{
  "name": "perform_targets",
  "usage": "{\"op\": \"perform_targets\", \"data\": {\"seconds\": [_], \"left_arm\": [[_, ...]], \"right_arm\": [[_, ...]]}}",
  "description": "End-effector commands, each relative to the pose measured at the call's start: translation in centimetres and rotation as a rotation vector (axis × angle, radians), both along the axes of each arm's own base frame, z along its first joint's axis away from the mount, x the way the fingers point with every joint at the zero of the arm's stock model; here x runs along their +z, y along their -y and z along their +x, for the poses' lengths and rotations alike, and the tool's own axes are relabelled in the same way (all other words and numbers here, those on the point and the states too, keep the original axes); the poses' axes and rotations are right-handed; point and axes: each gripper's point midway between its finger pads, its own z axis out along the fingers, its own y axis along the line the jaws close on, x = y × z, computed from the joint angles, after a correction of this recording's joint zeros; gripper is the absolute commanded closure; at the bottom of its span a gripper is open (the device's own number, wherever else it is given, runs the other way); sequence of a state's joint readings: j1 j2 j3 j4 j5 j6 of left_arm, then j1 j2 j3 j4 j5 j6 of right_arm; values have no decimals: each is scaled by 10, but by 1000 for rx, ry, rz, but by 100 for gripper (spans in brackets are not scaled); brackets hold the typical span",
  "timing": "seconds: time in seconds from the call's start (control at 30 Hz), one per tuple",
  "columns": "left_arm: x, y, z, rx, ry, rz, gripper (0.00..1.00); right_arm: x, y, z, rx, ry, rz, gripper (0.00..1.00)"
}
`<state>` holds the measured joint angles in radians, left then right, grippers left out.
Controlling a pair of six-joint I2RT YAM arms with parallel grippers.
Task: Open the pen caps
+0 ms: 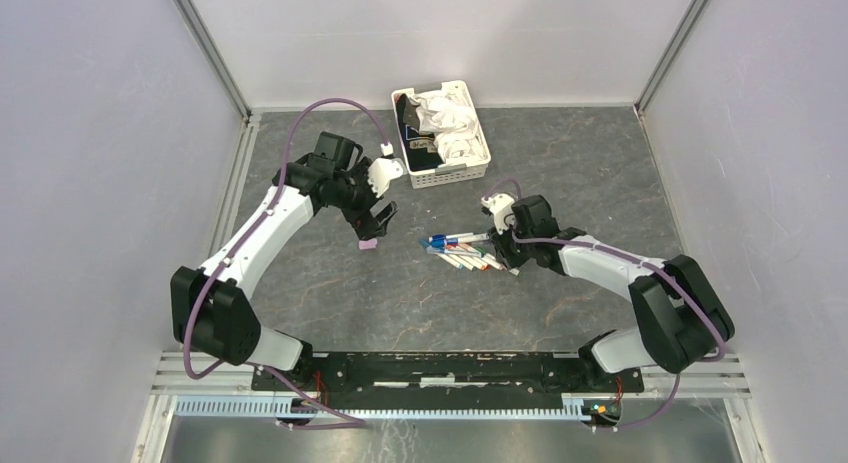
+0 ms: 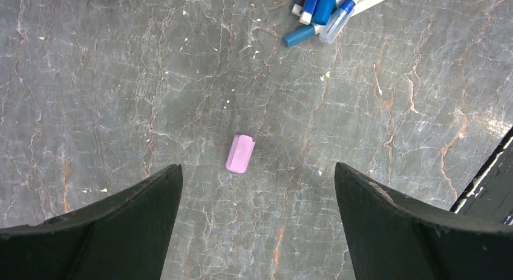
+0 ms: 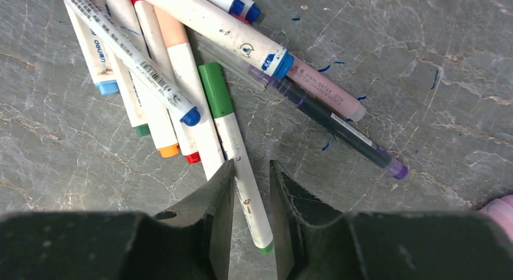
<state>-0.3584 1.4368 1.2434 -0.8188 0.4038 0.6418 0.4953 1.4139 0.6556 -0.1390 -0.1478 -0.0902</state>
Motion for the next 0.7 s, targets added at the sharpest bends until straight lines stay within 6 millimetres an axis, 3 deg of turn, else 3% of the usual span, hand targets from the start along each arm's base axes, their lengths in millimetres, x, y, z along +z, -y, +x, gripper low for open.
{"op": "perform_targets", "data": {"seconds": [0.0, 0.27, 0.47, 0.67], "left_arm": [[20, 5, -6, 6, 16, -59, 0], [24, 6, -9, -12, 24, -66, 0], [28, 11, -17, -46, 5, -95, 0], [29, 14, -26, -106, 9, -114, 0]], "right_arm": [[-8, 10, 8, -61, 1, -49, 69], [-24, 20, -5, -72, -39, -88, 71], [-23, 6, -18, -20, -65, -38, 71], [-2, -1, -16, -5, -34, 2, 97]]}}
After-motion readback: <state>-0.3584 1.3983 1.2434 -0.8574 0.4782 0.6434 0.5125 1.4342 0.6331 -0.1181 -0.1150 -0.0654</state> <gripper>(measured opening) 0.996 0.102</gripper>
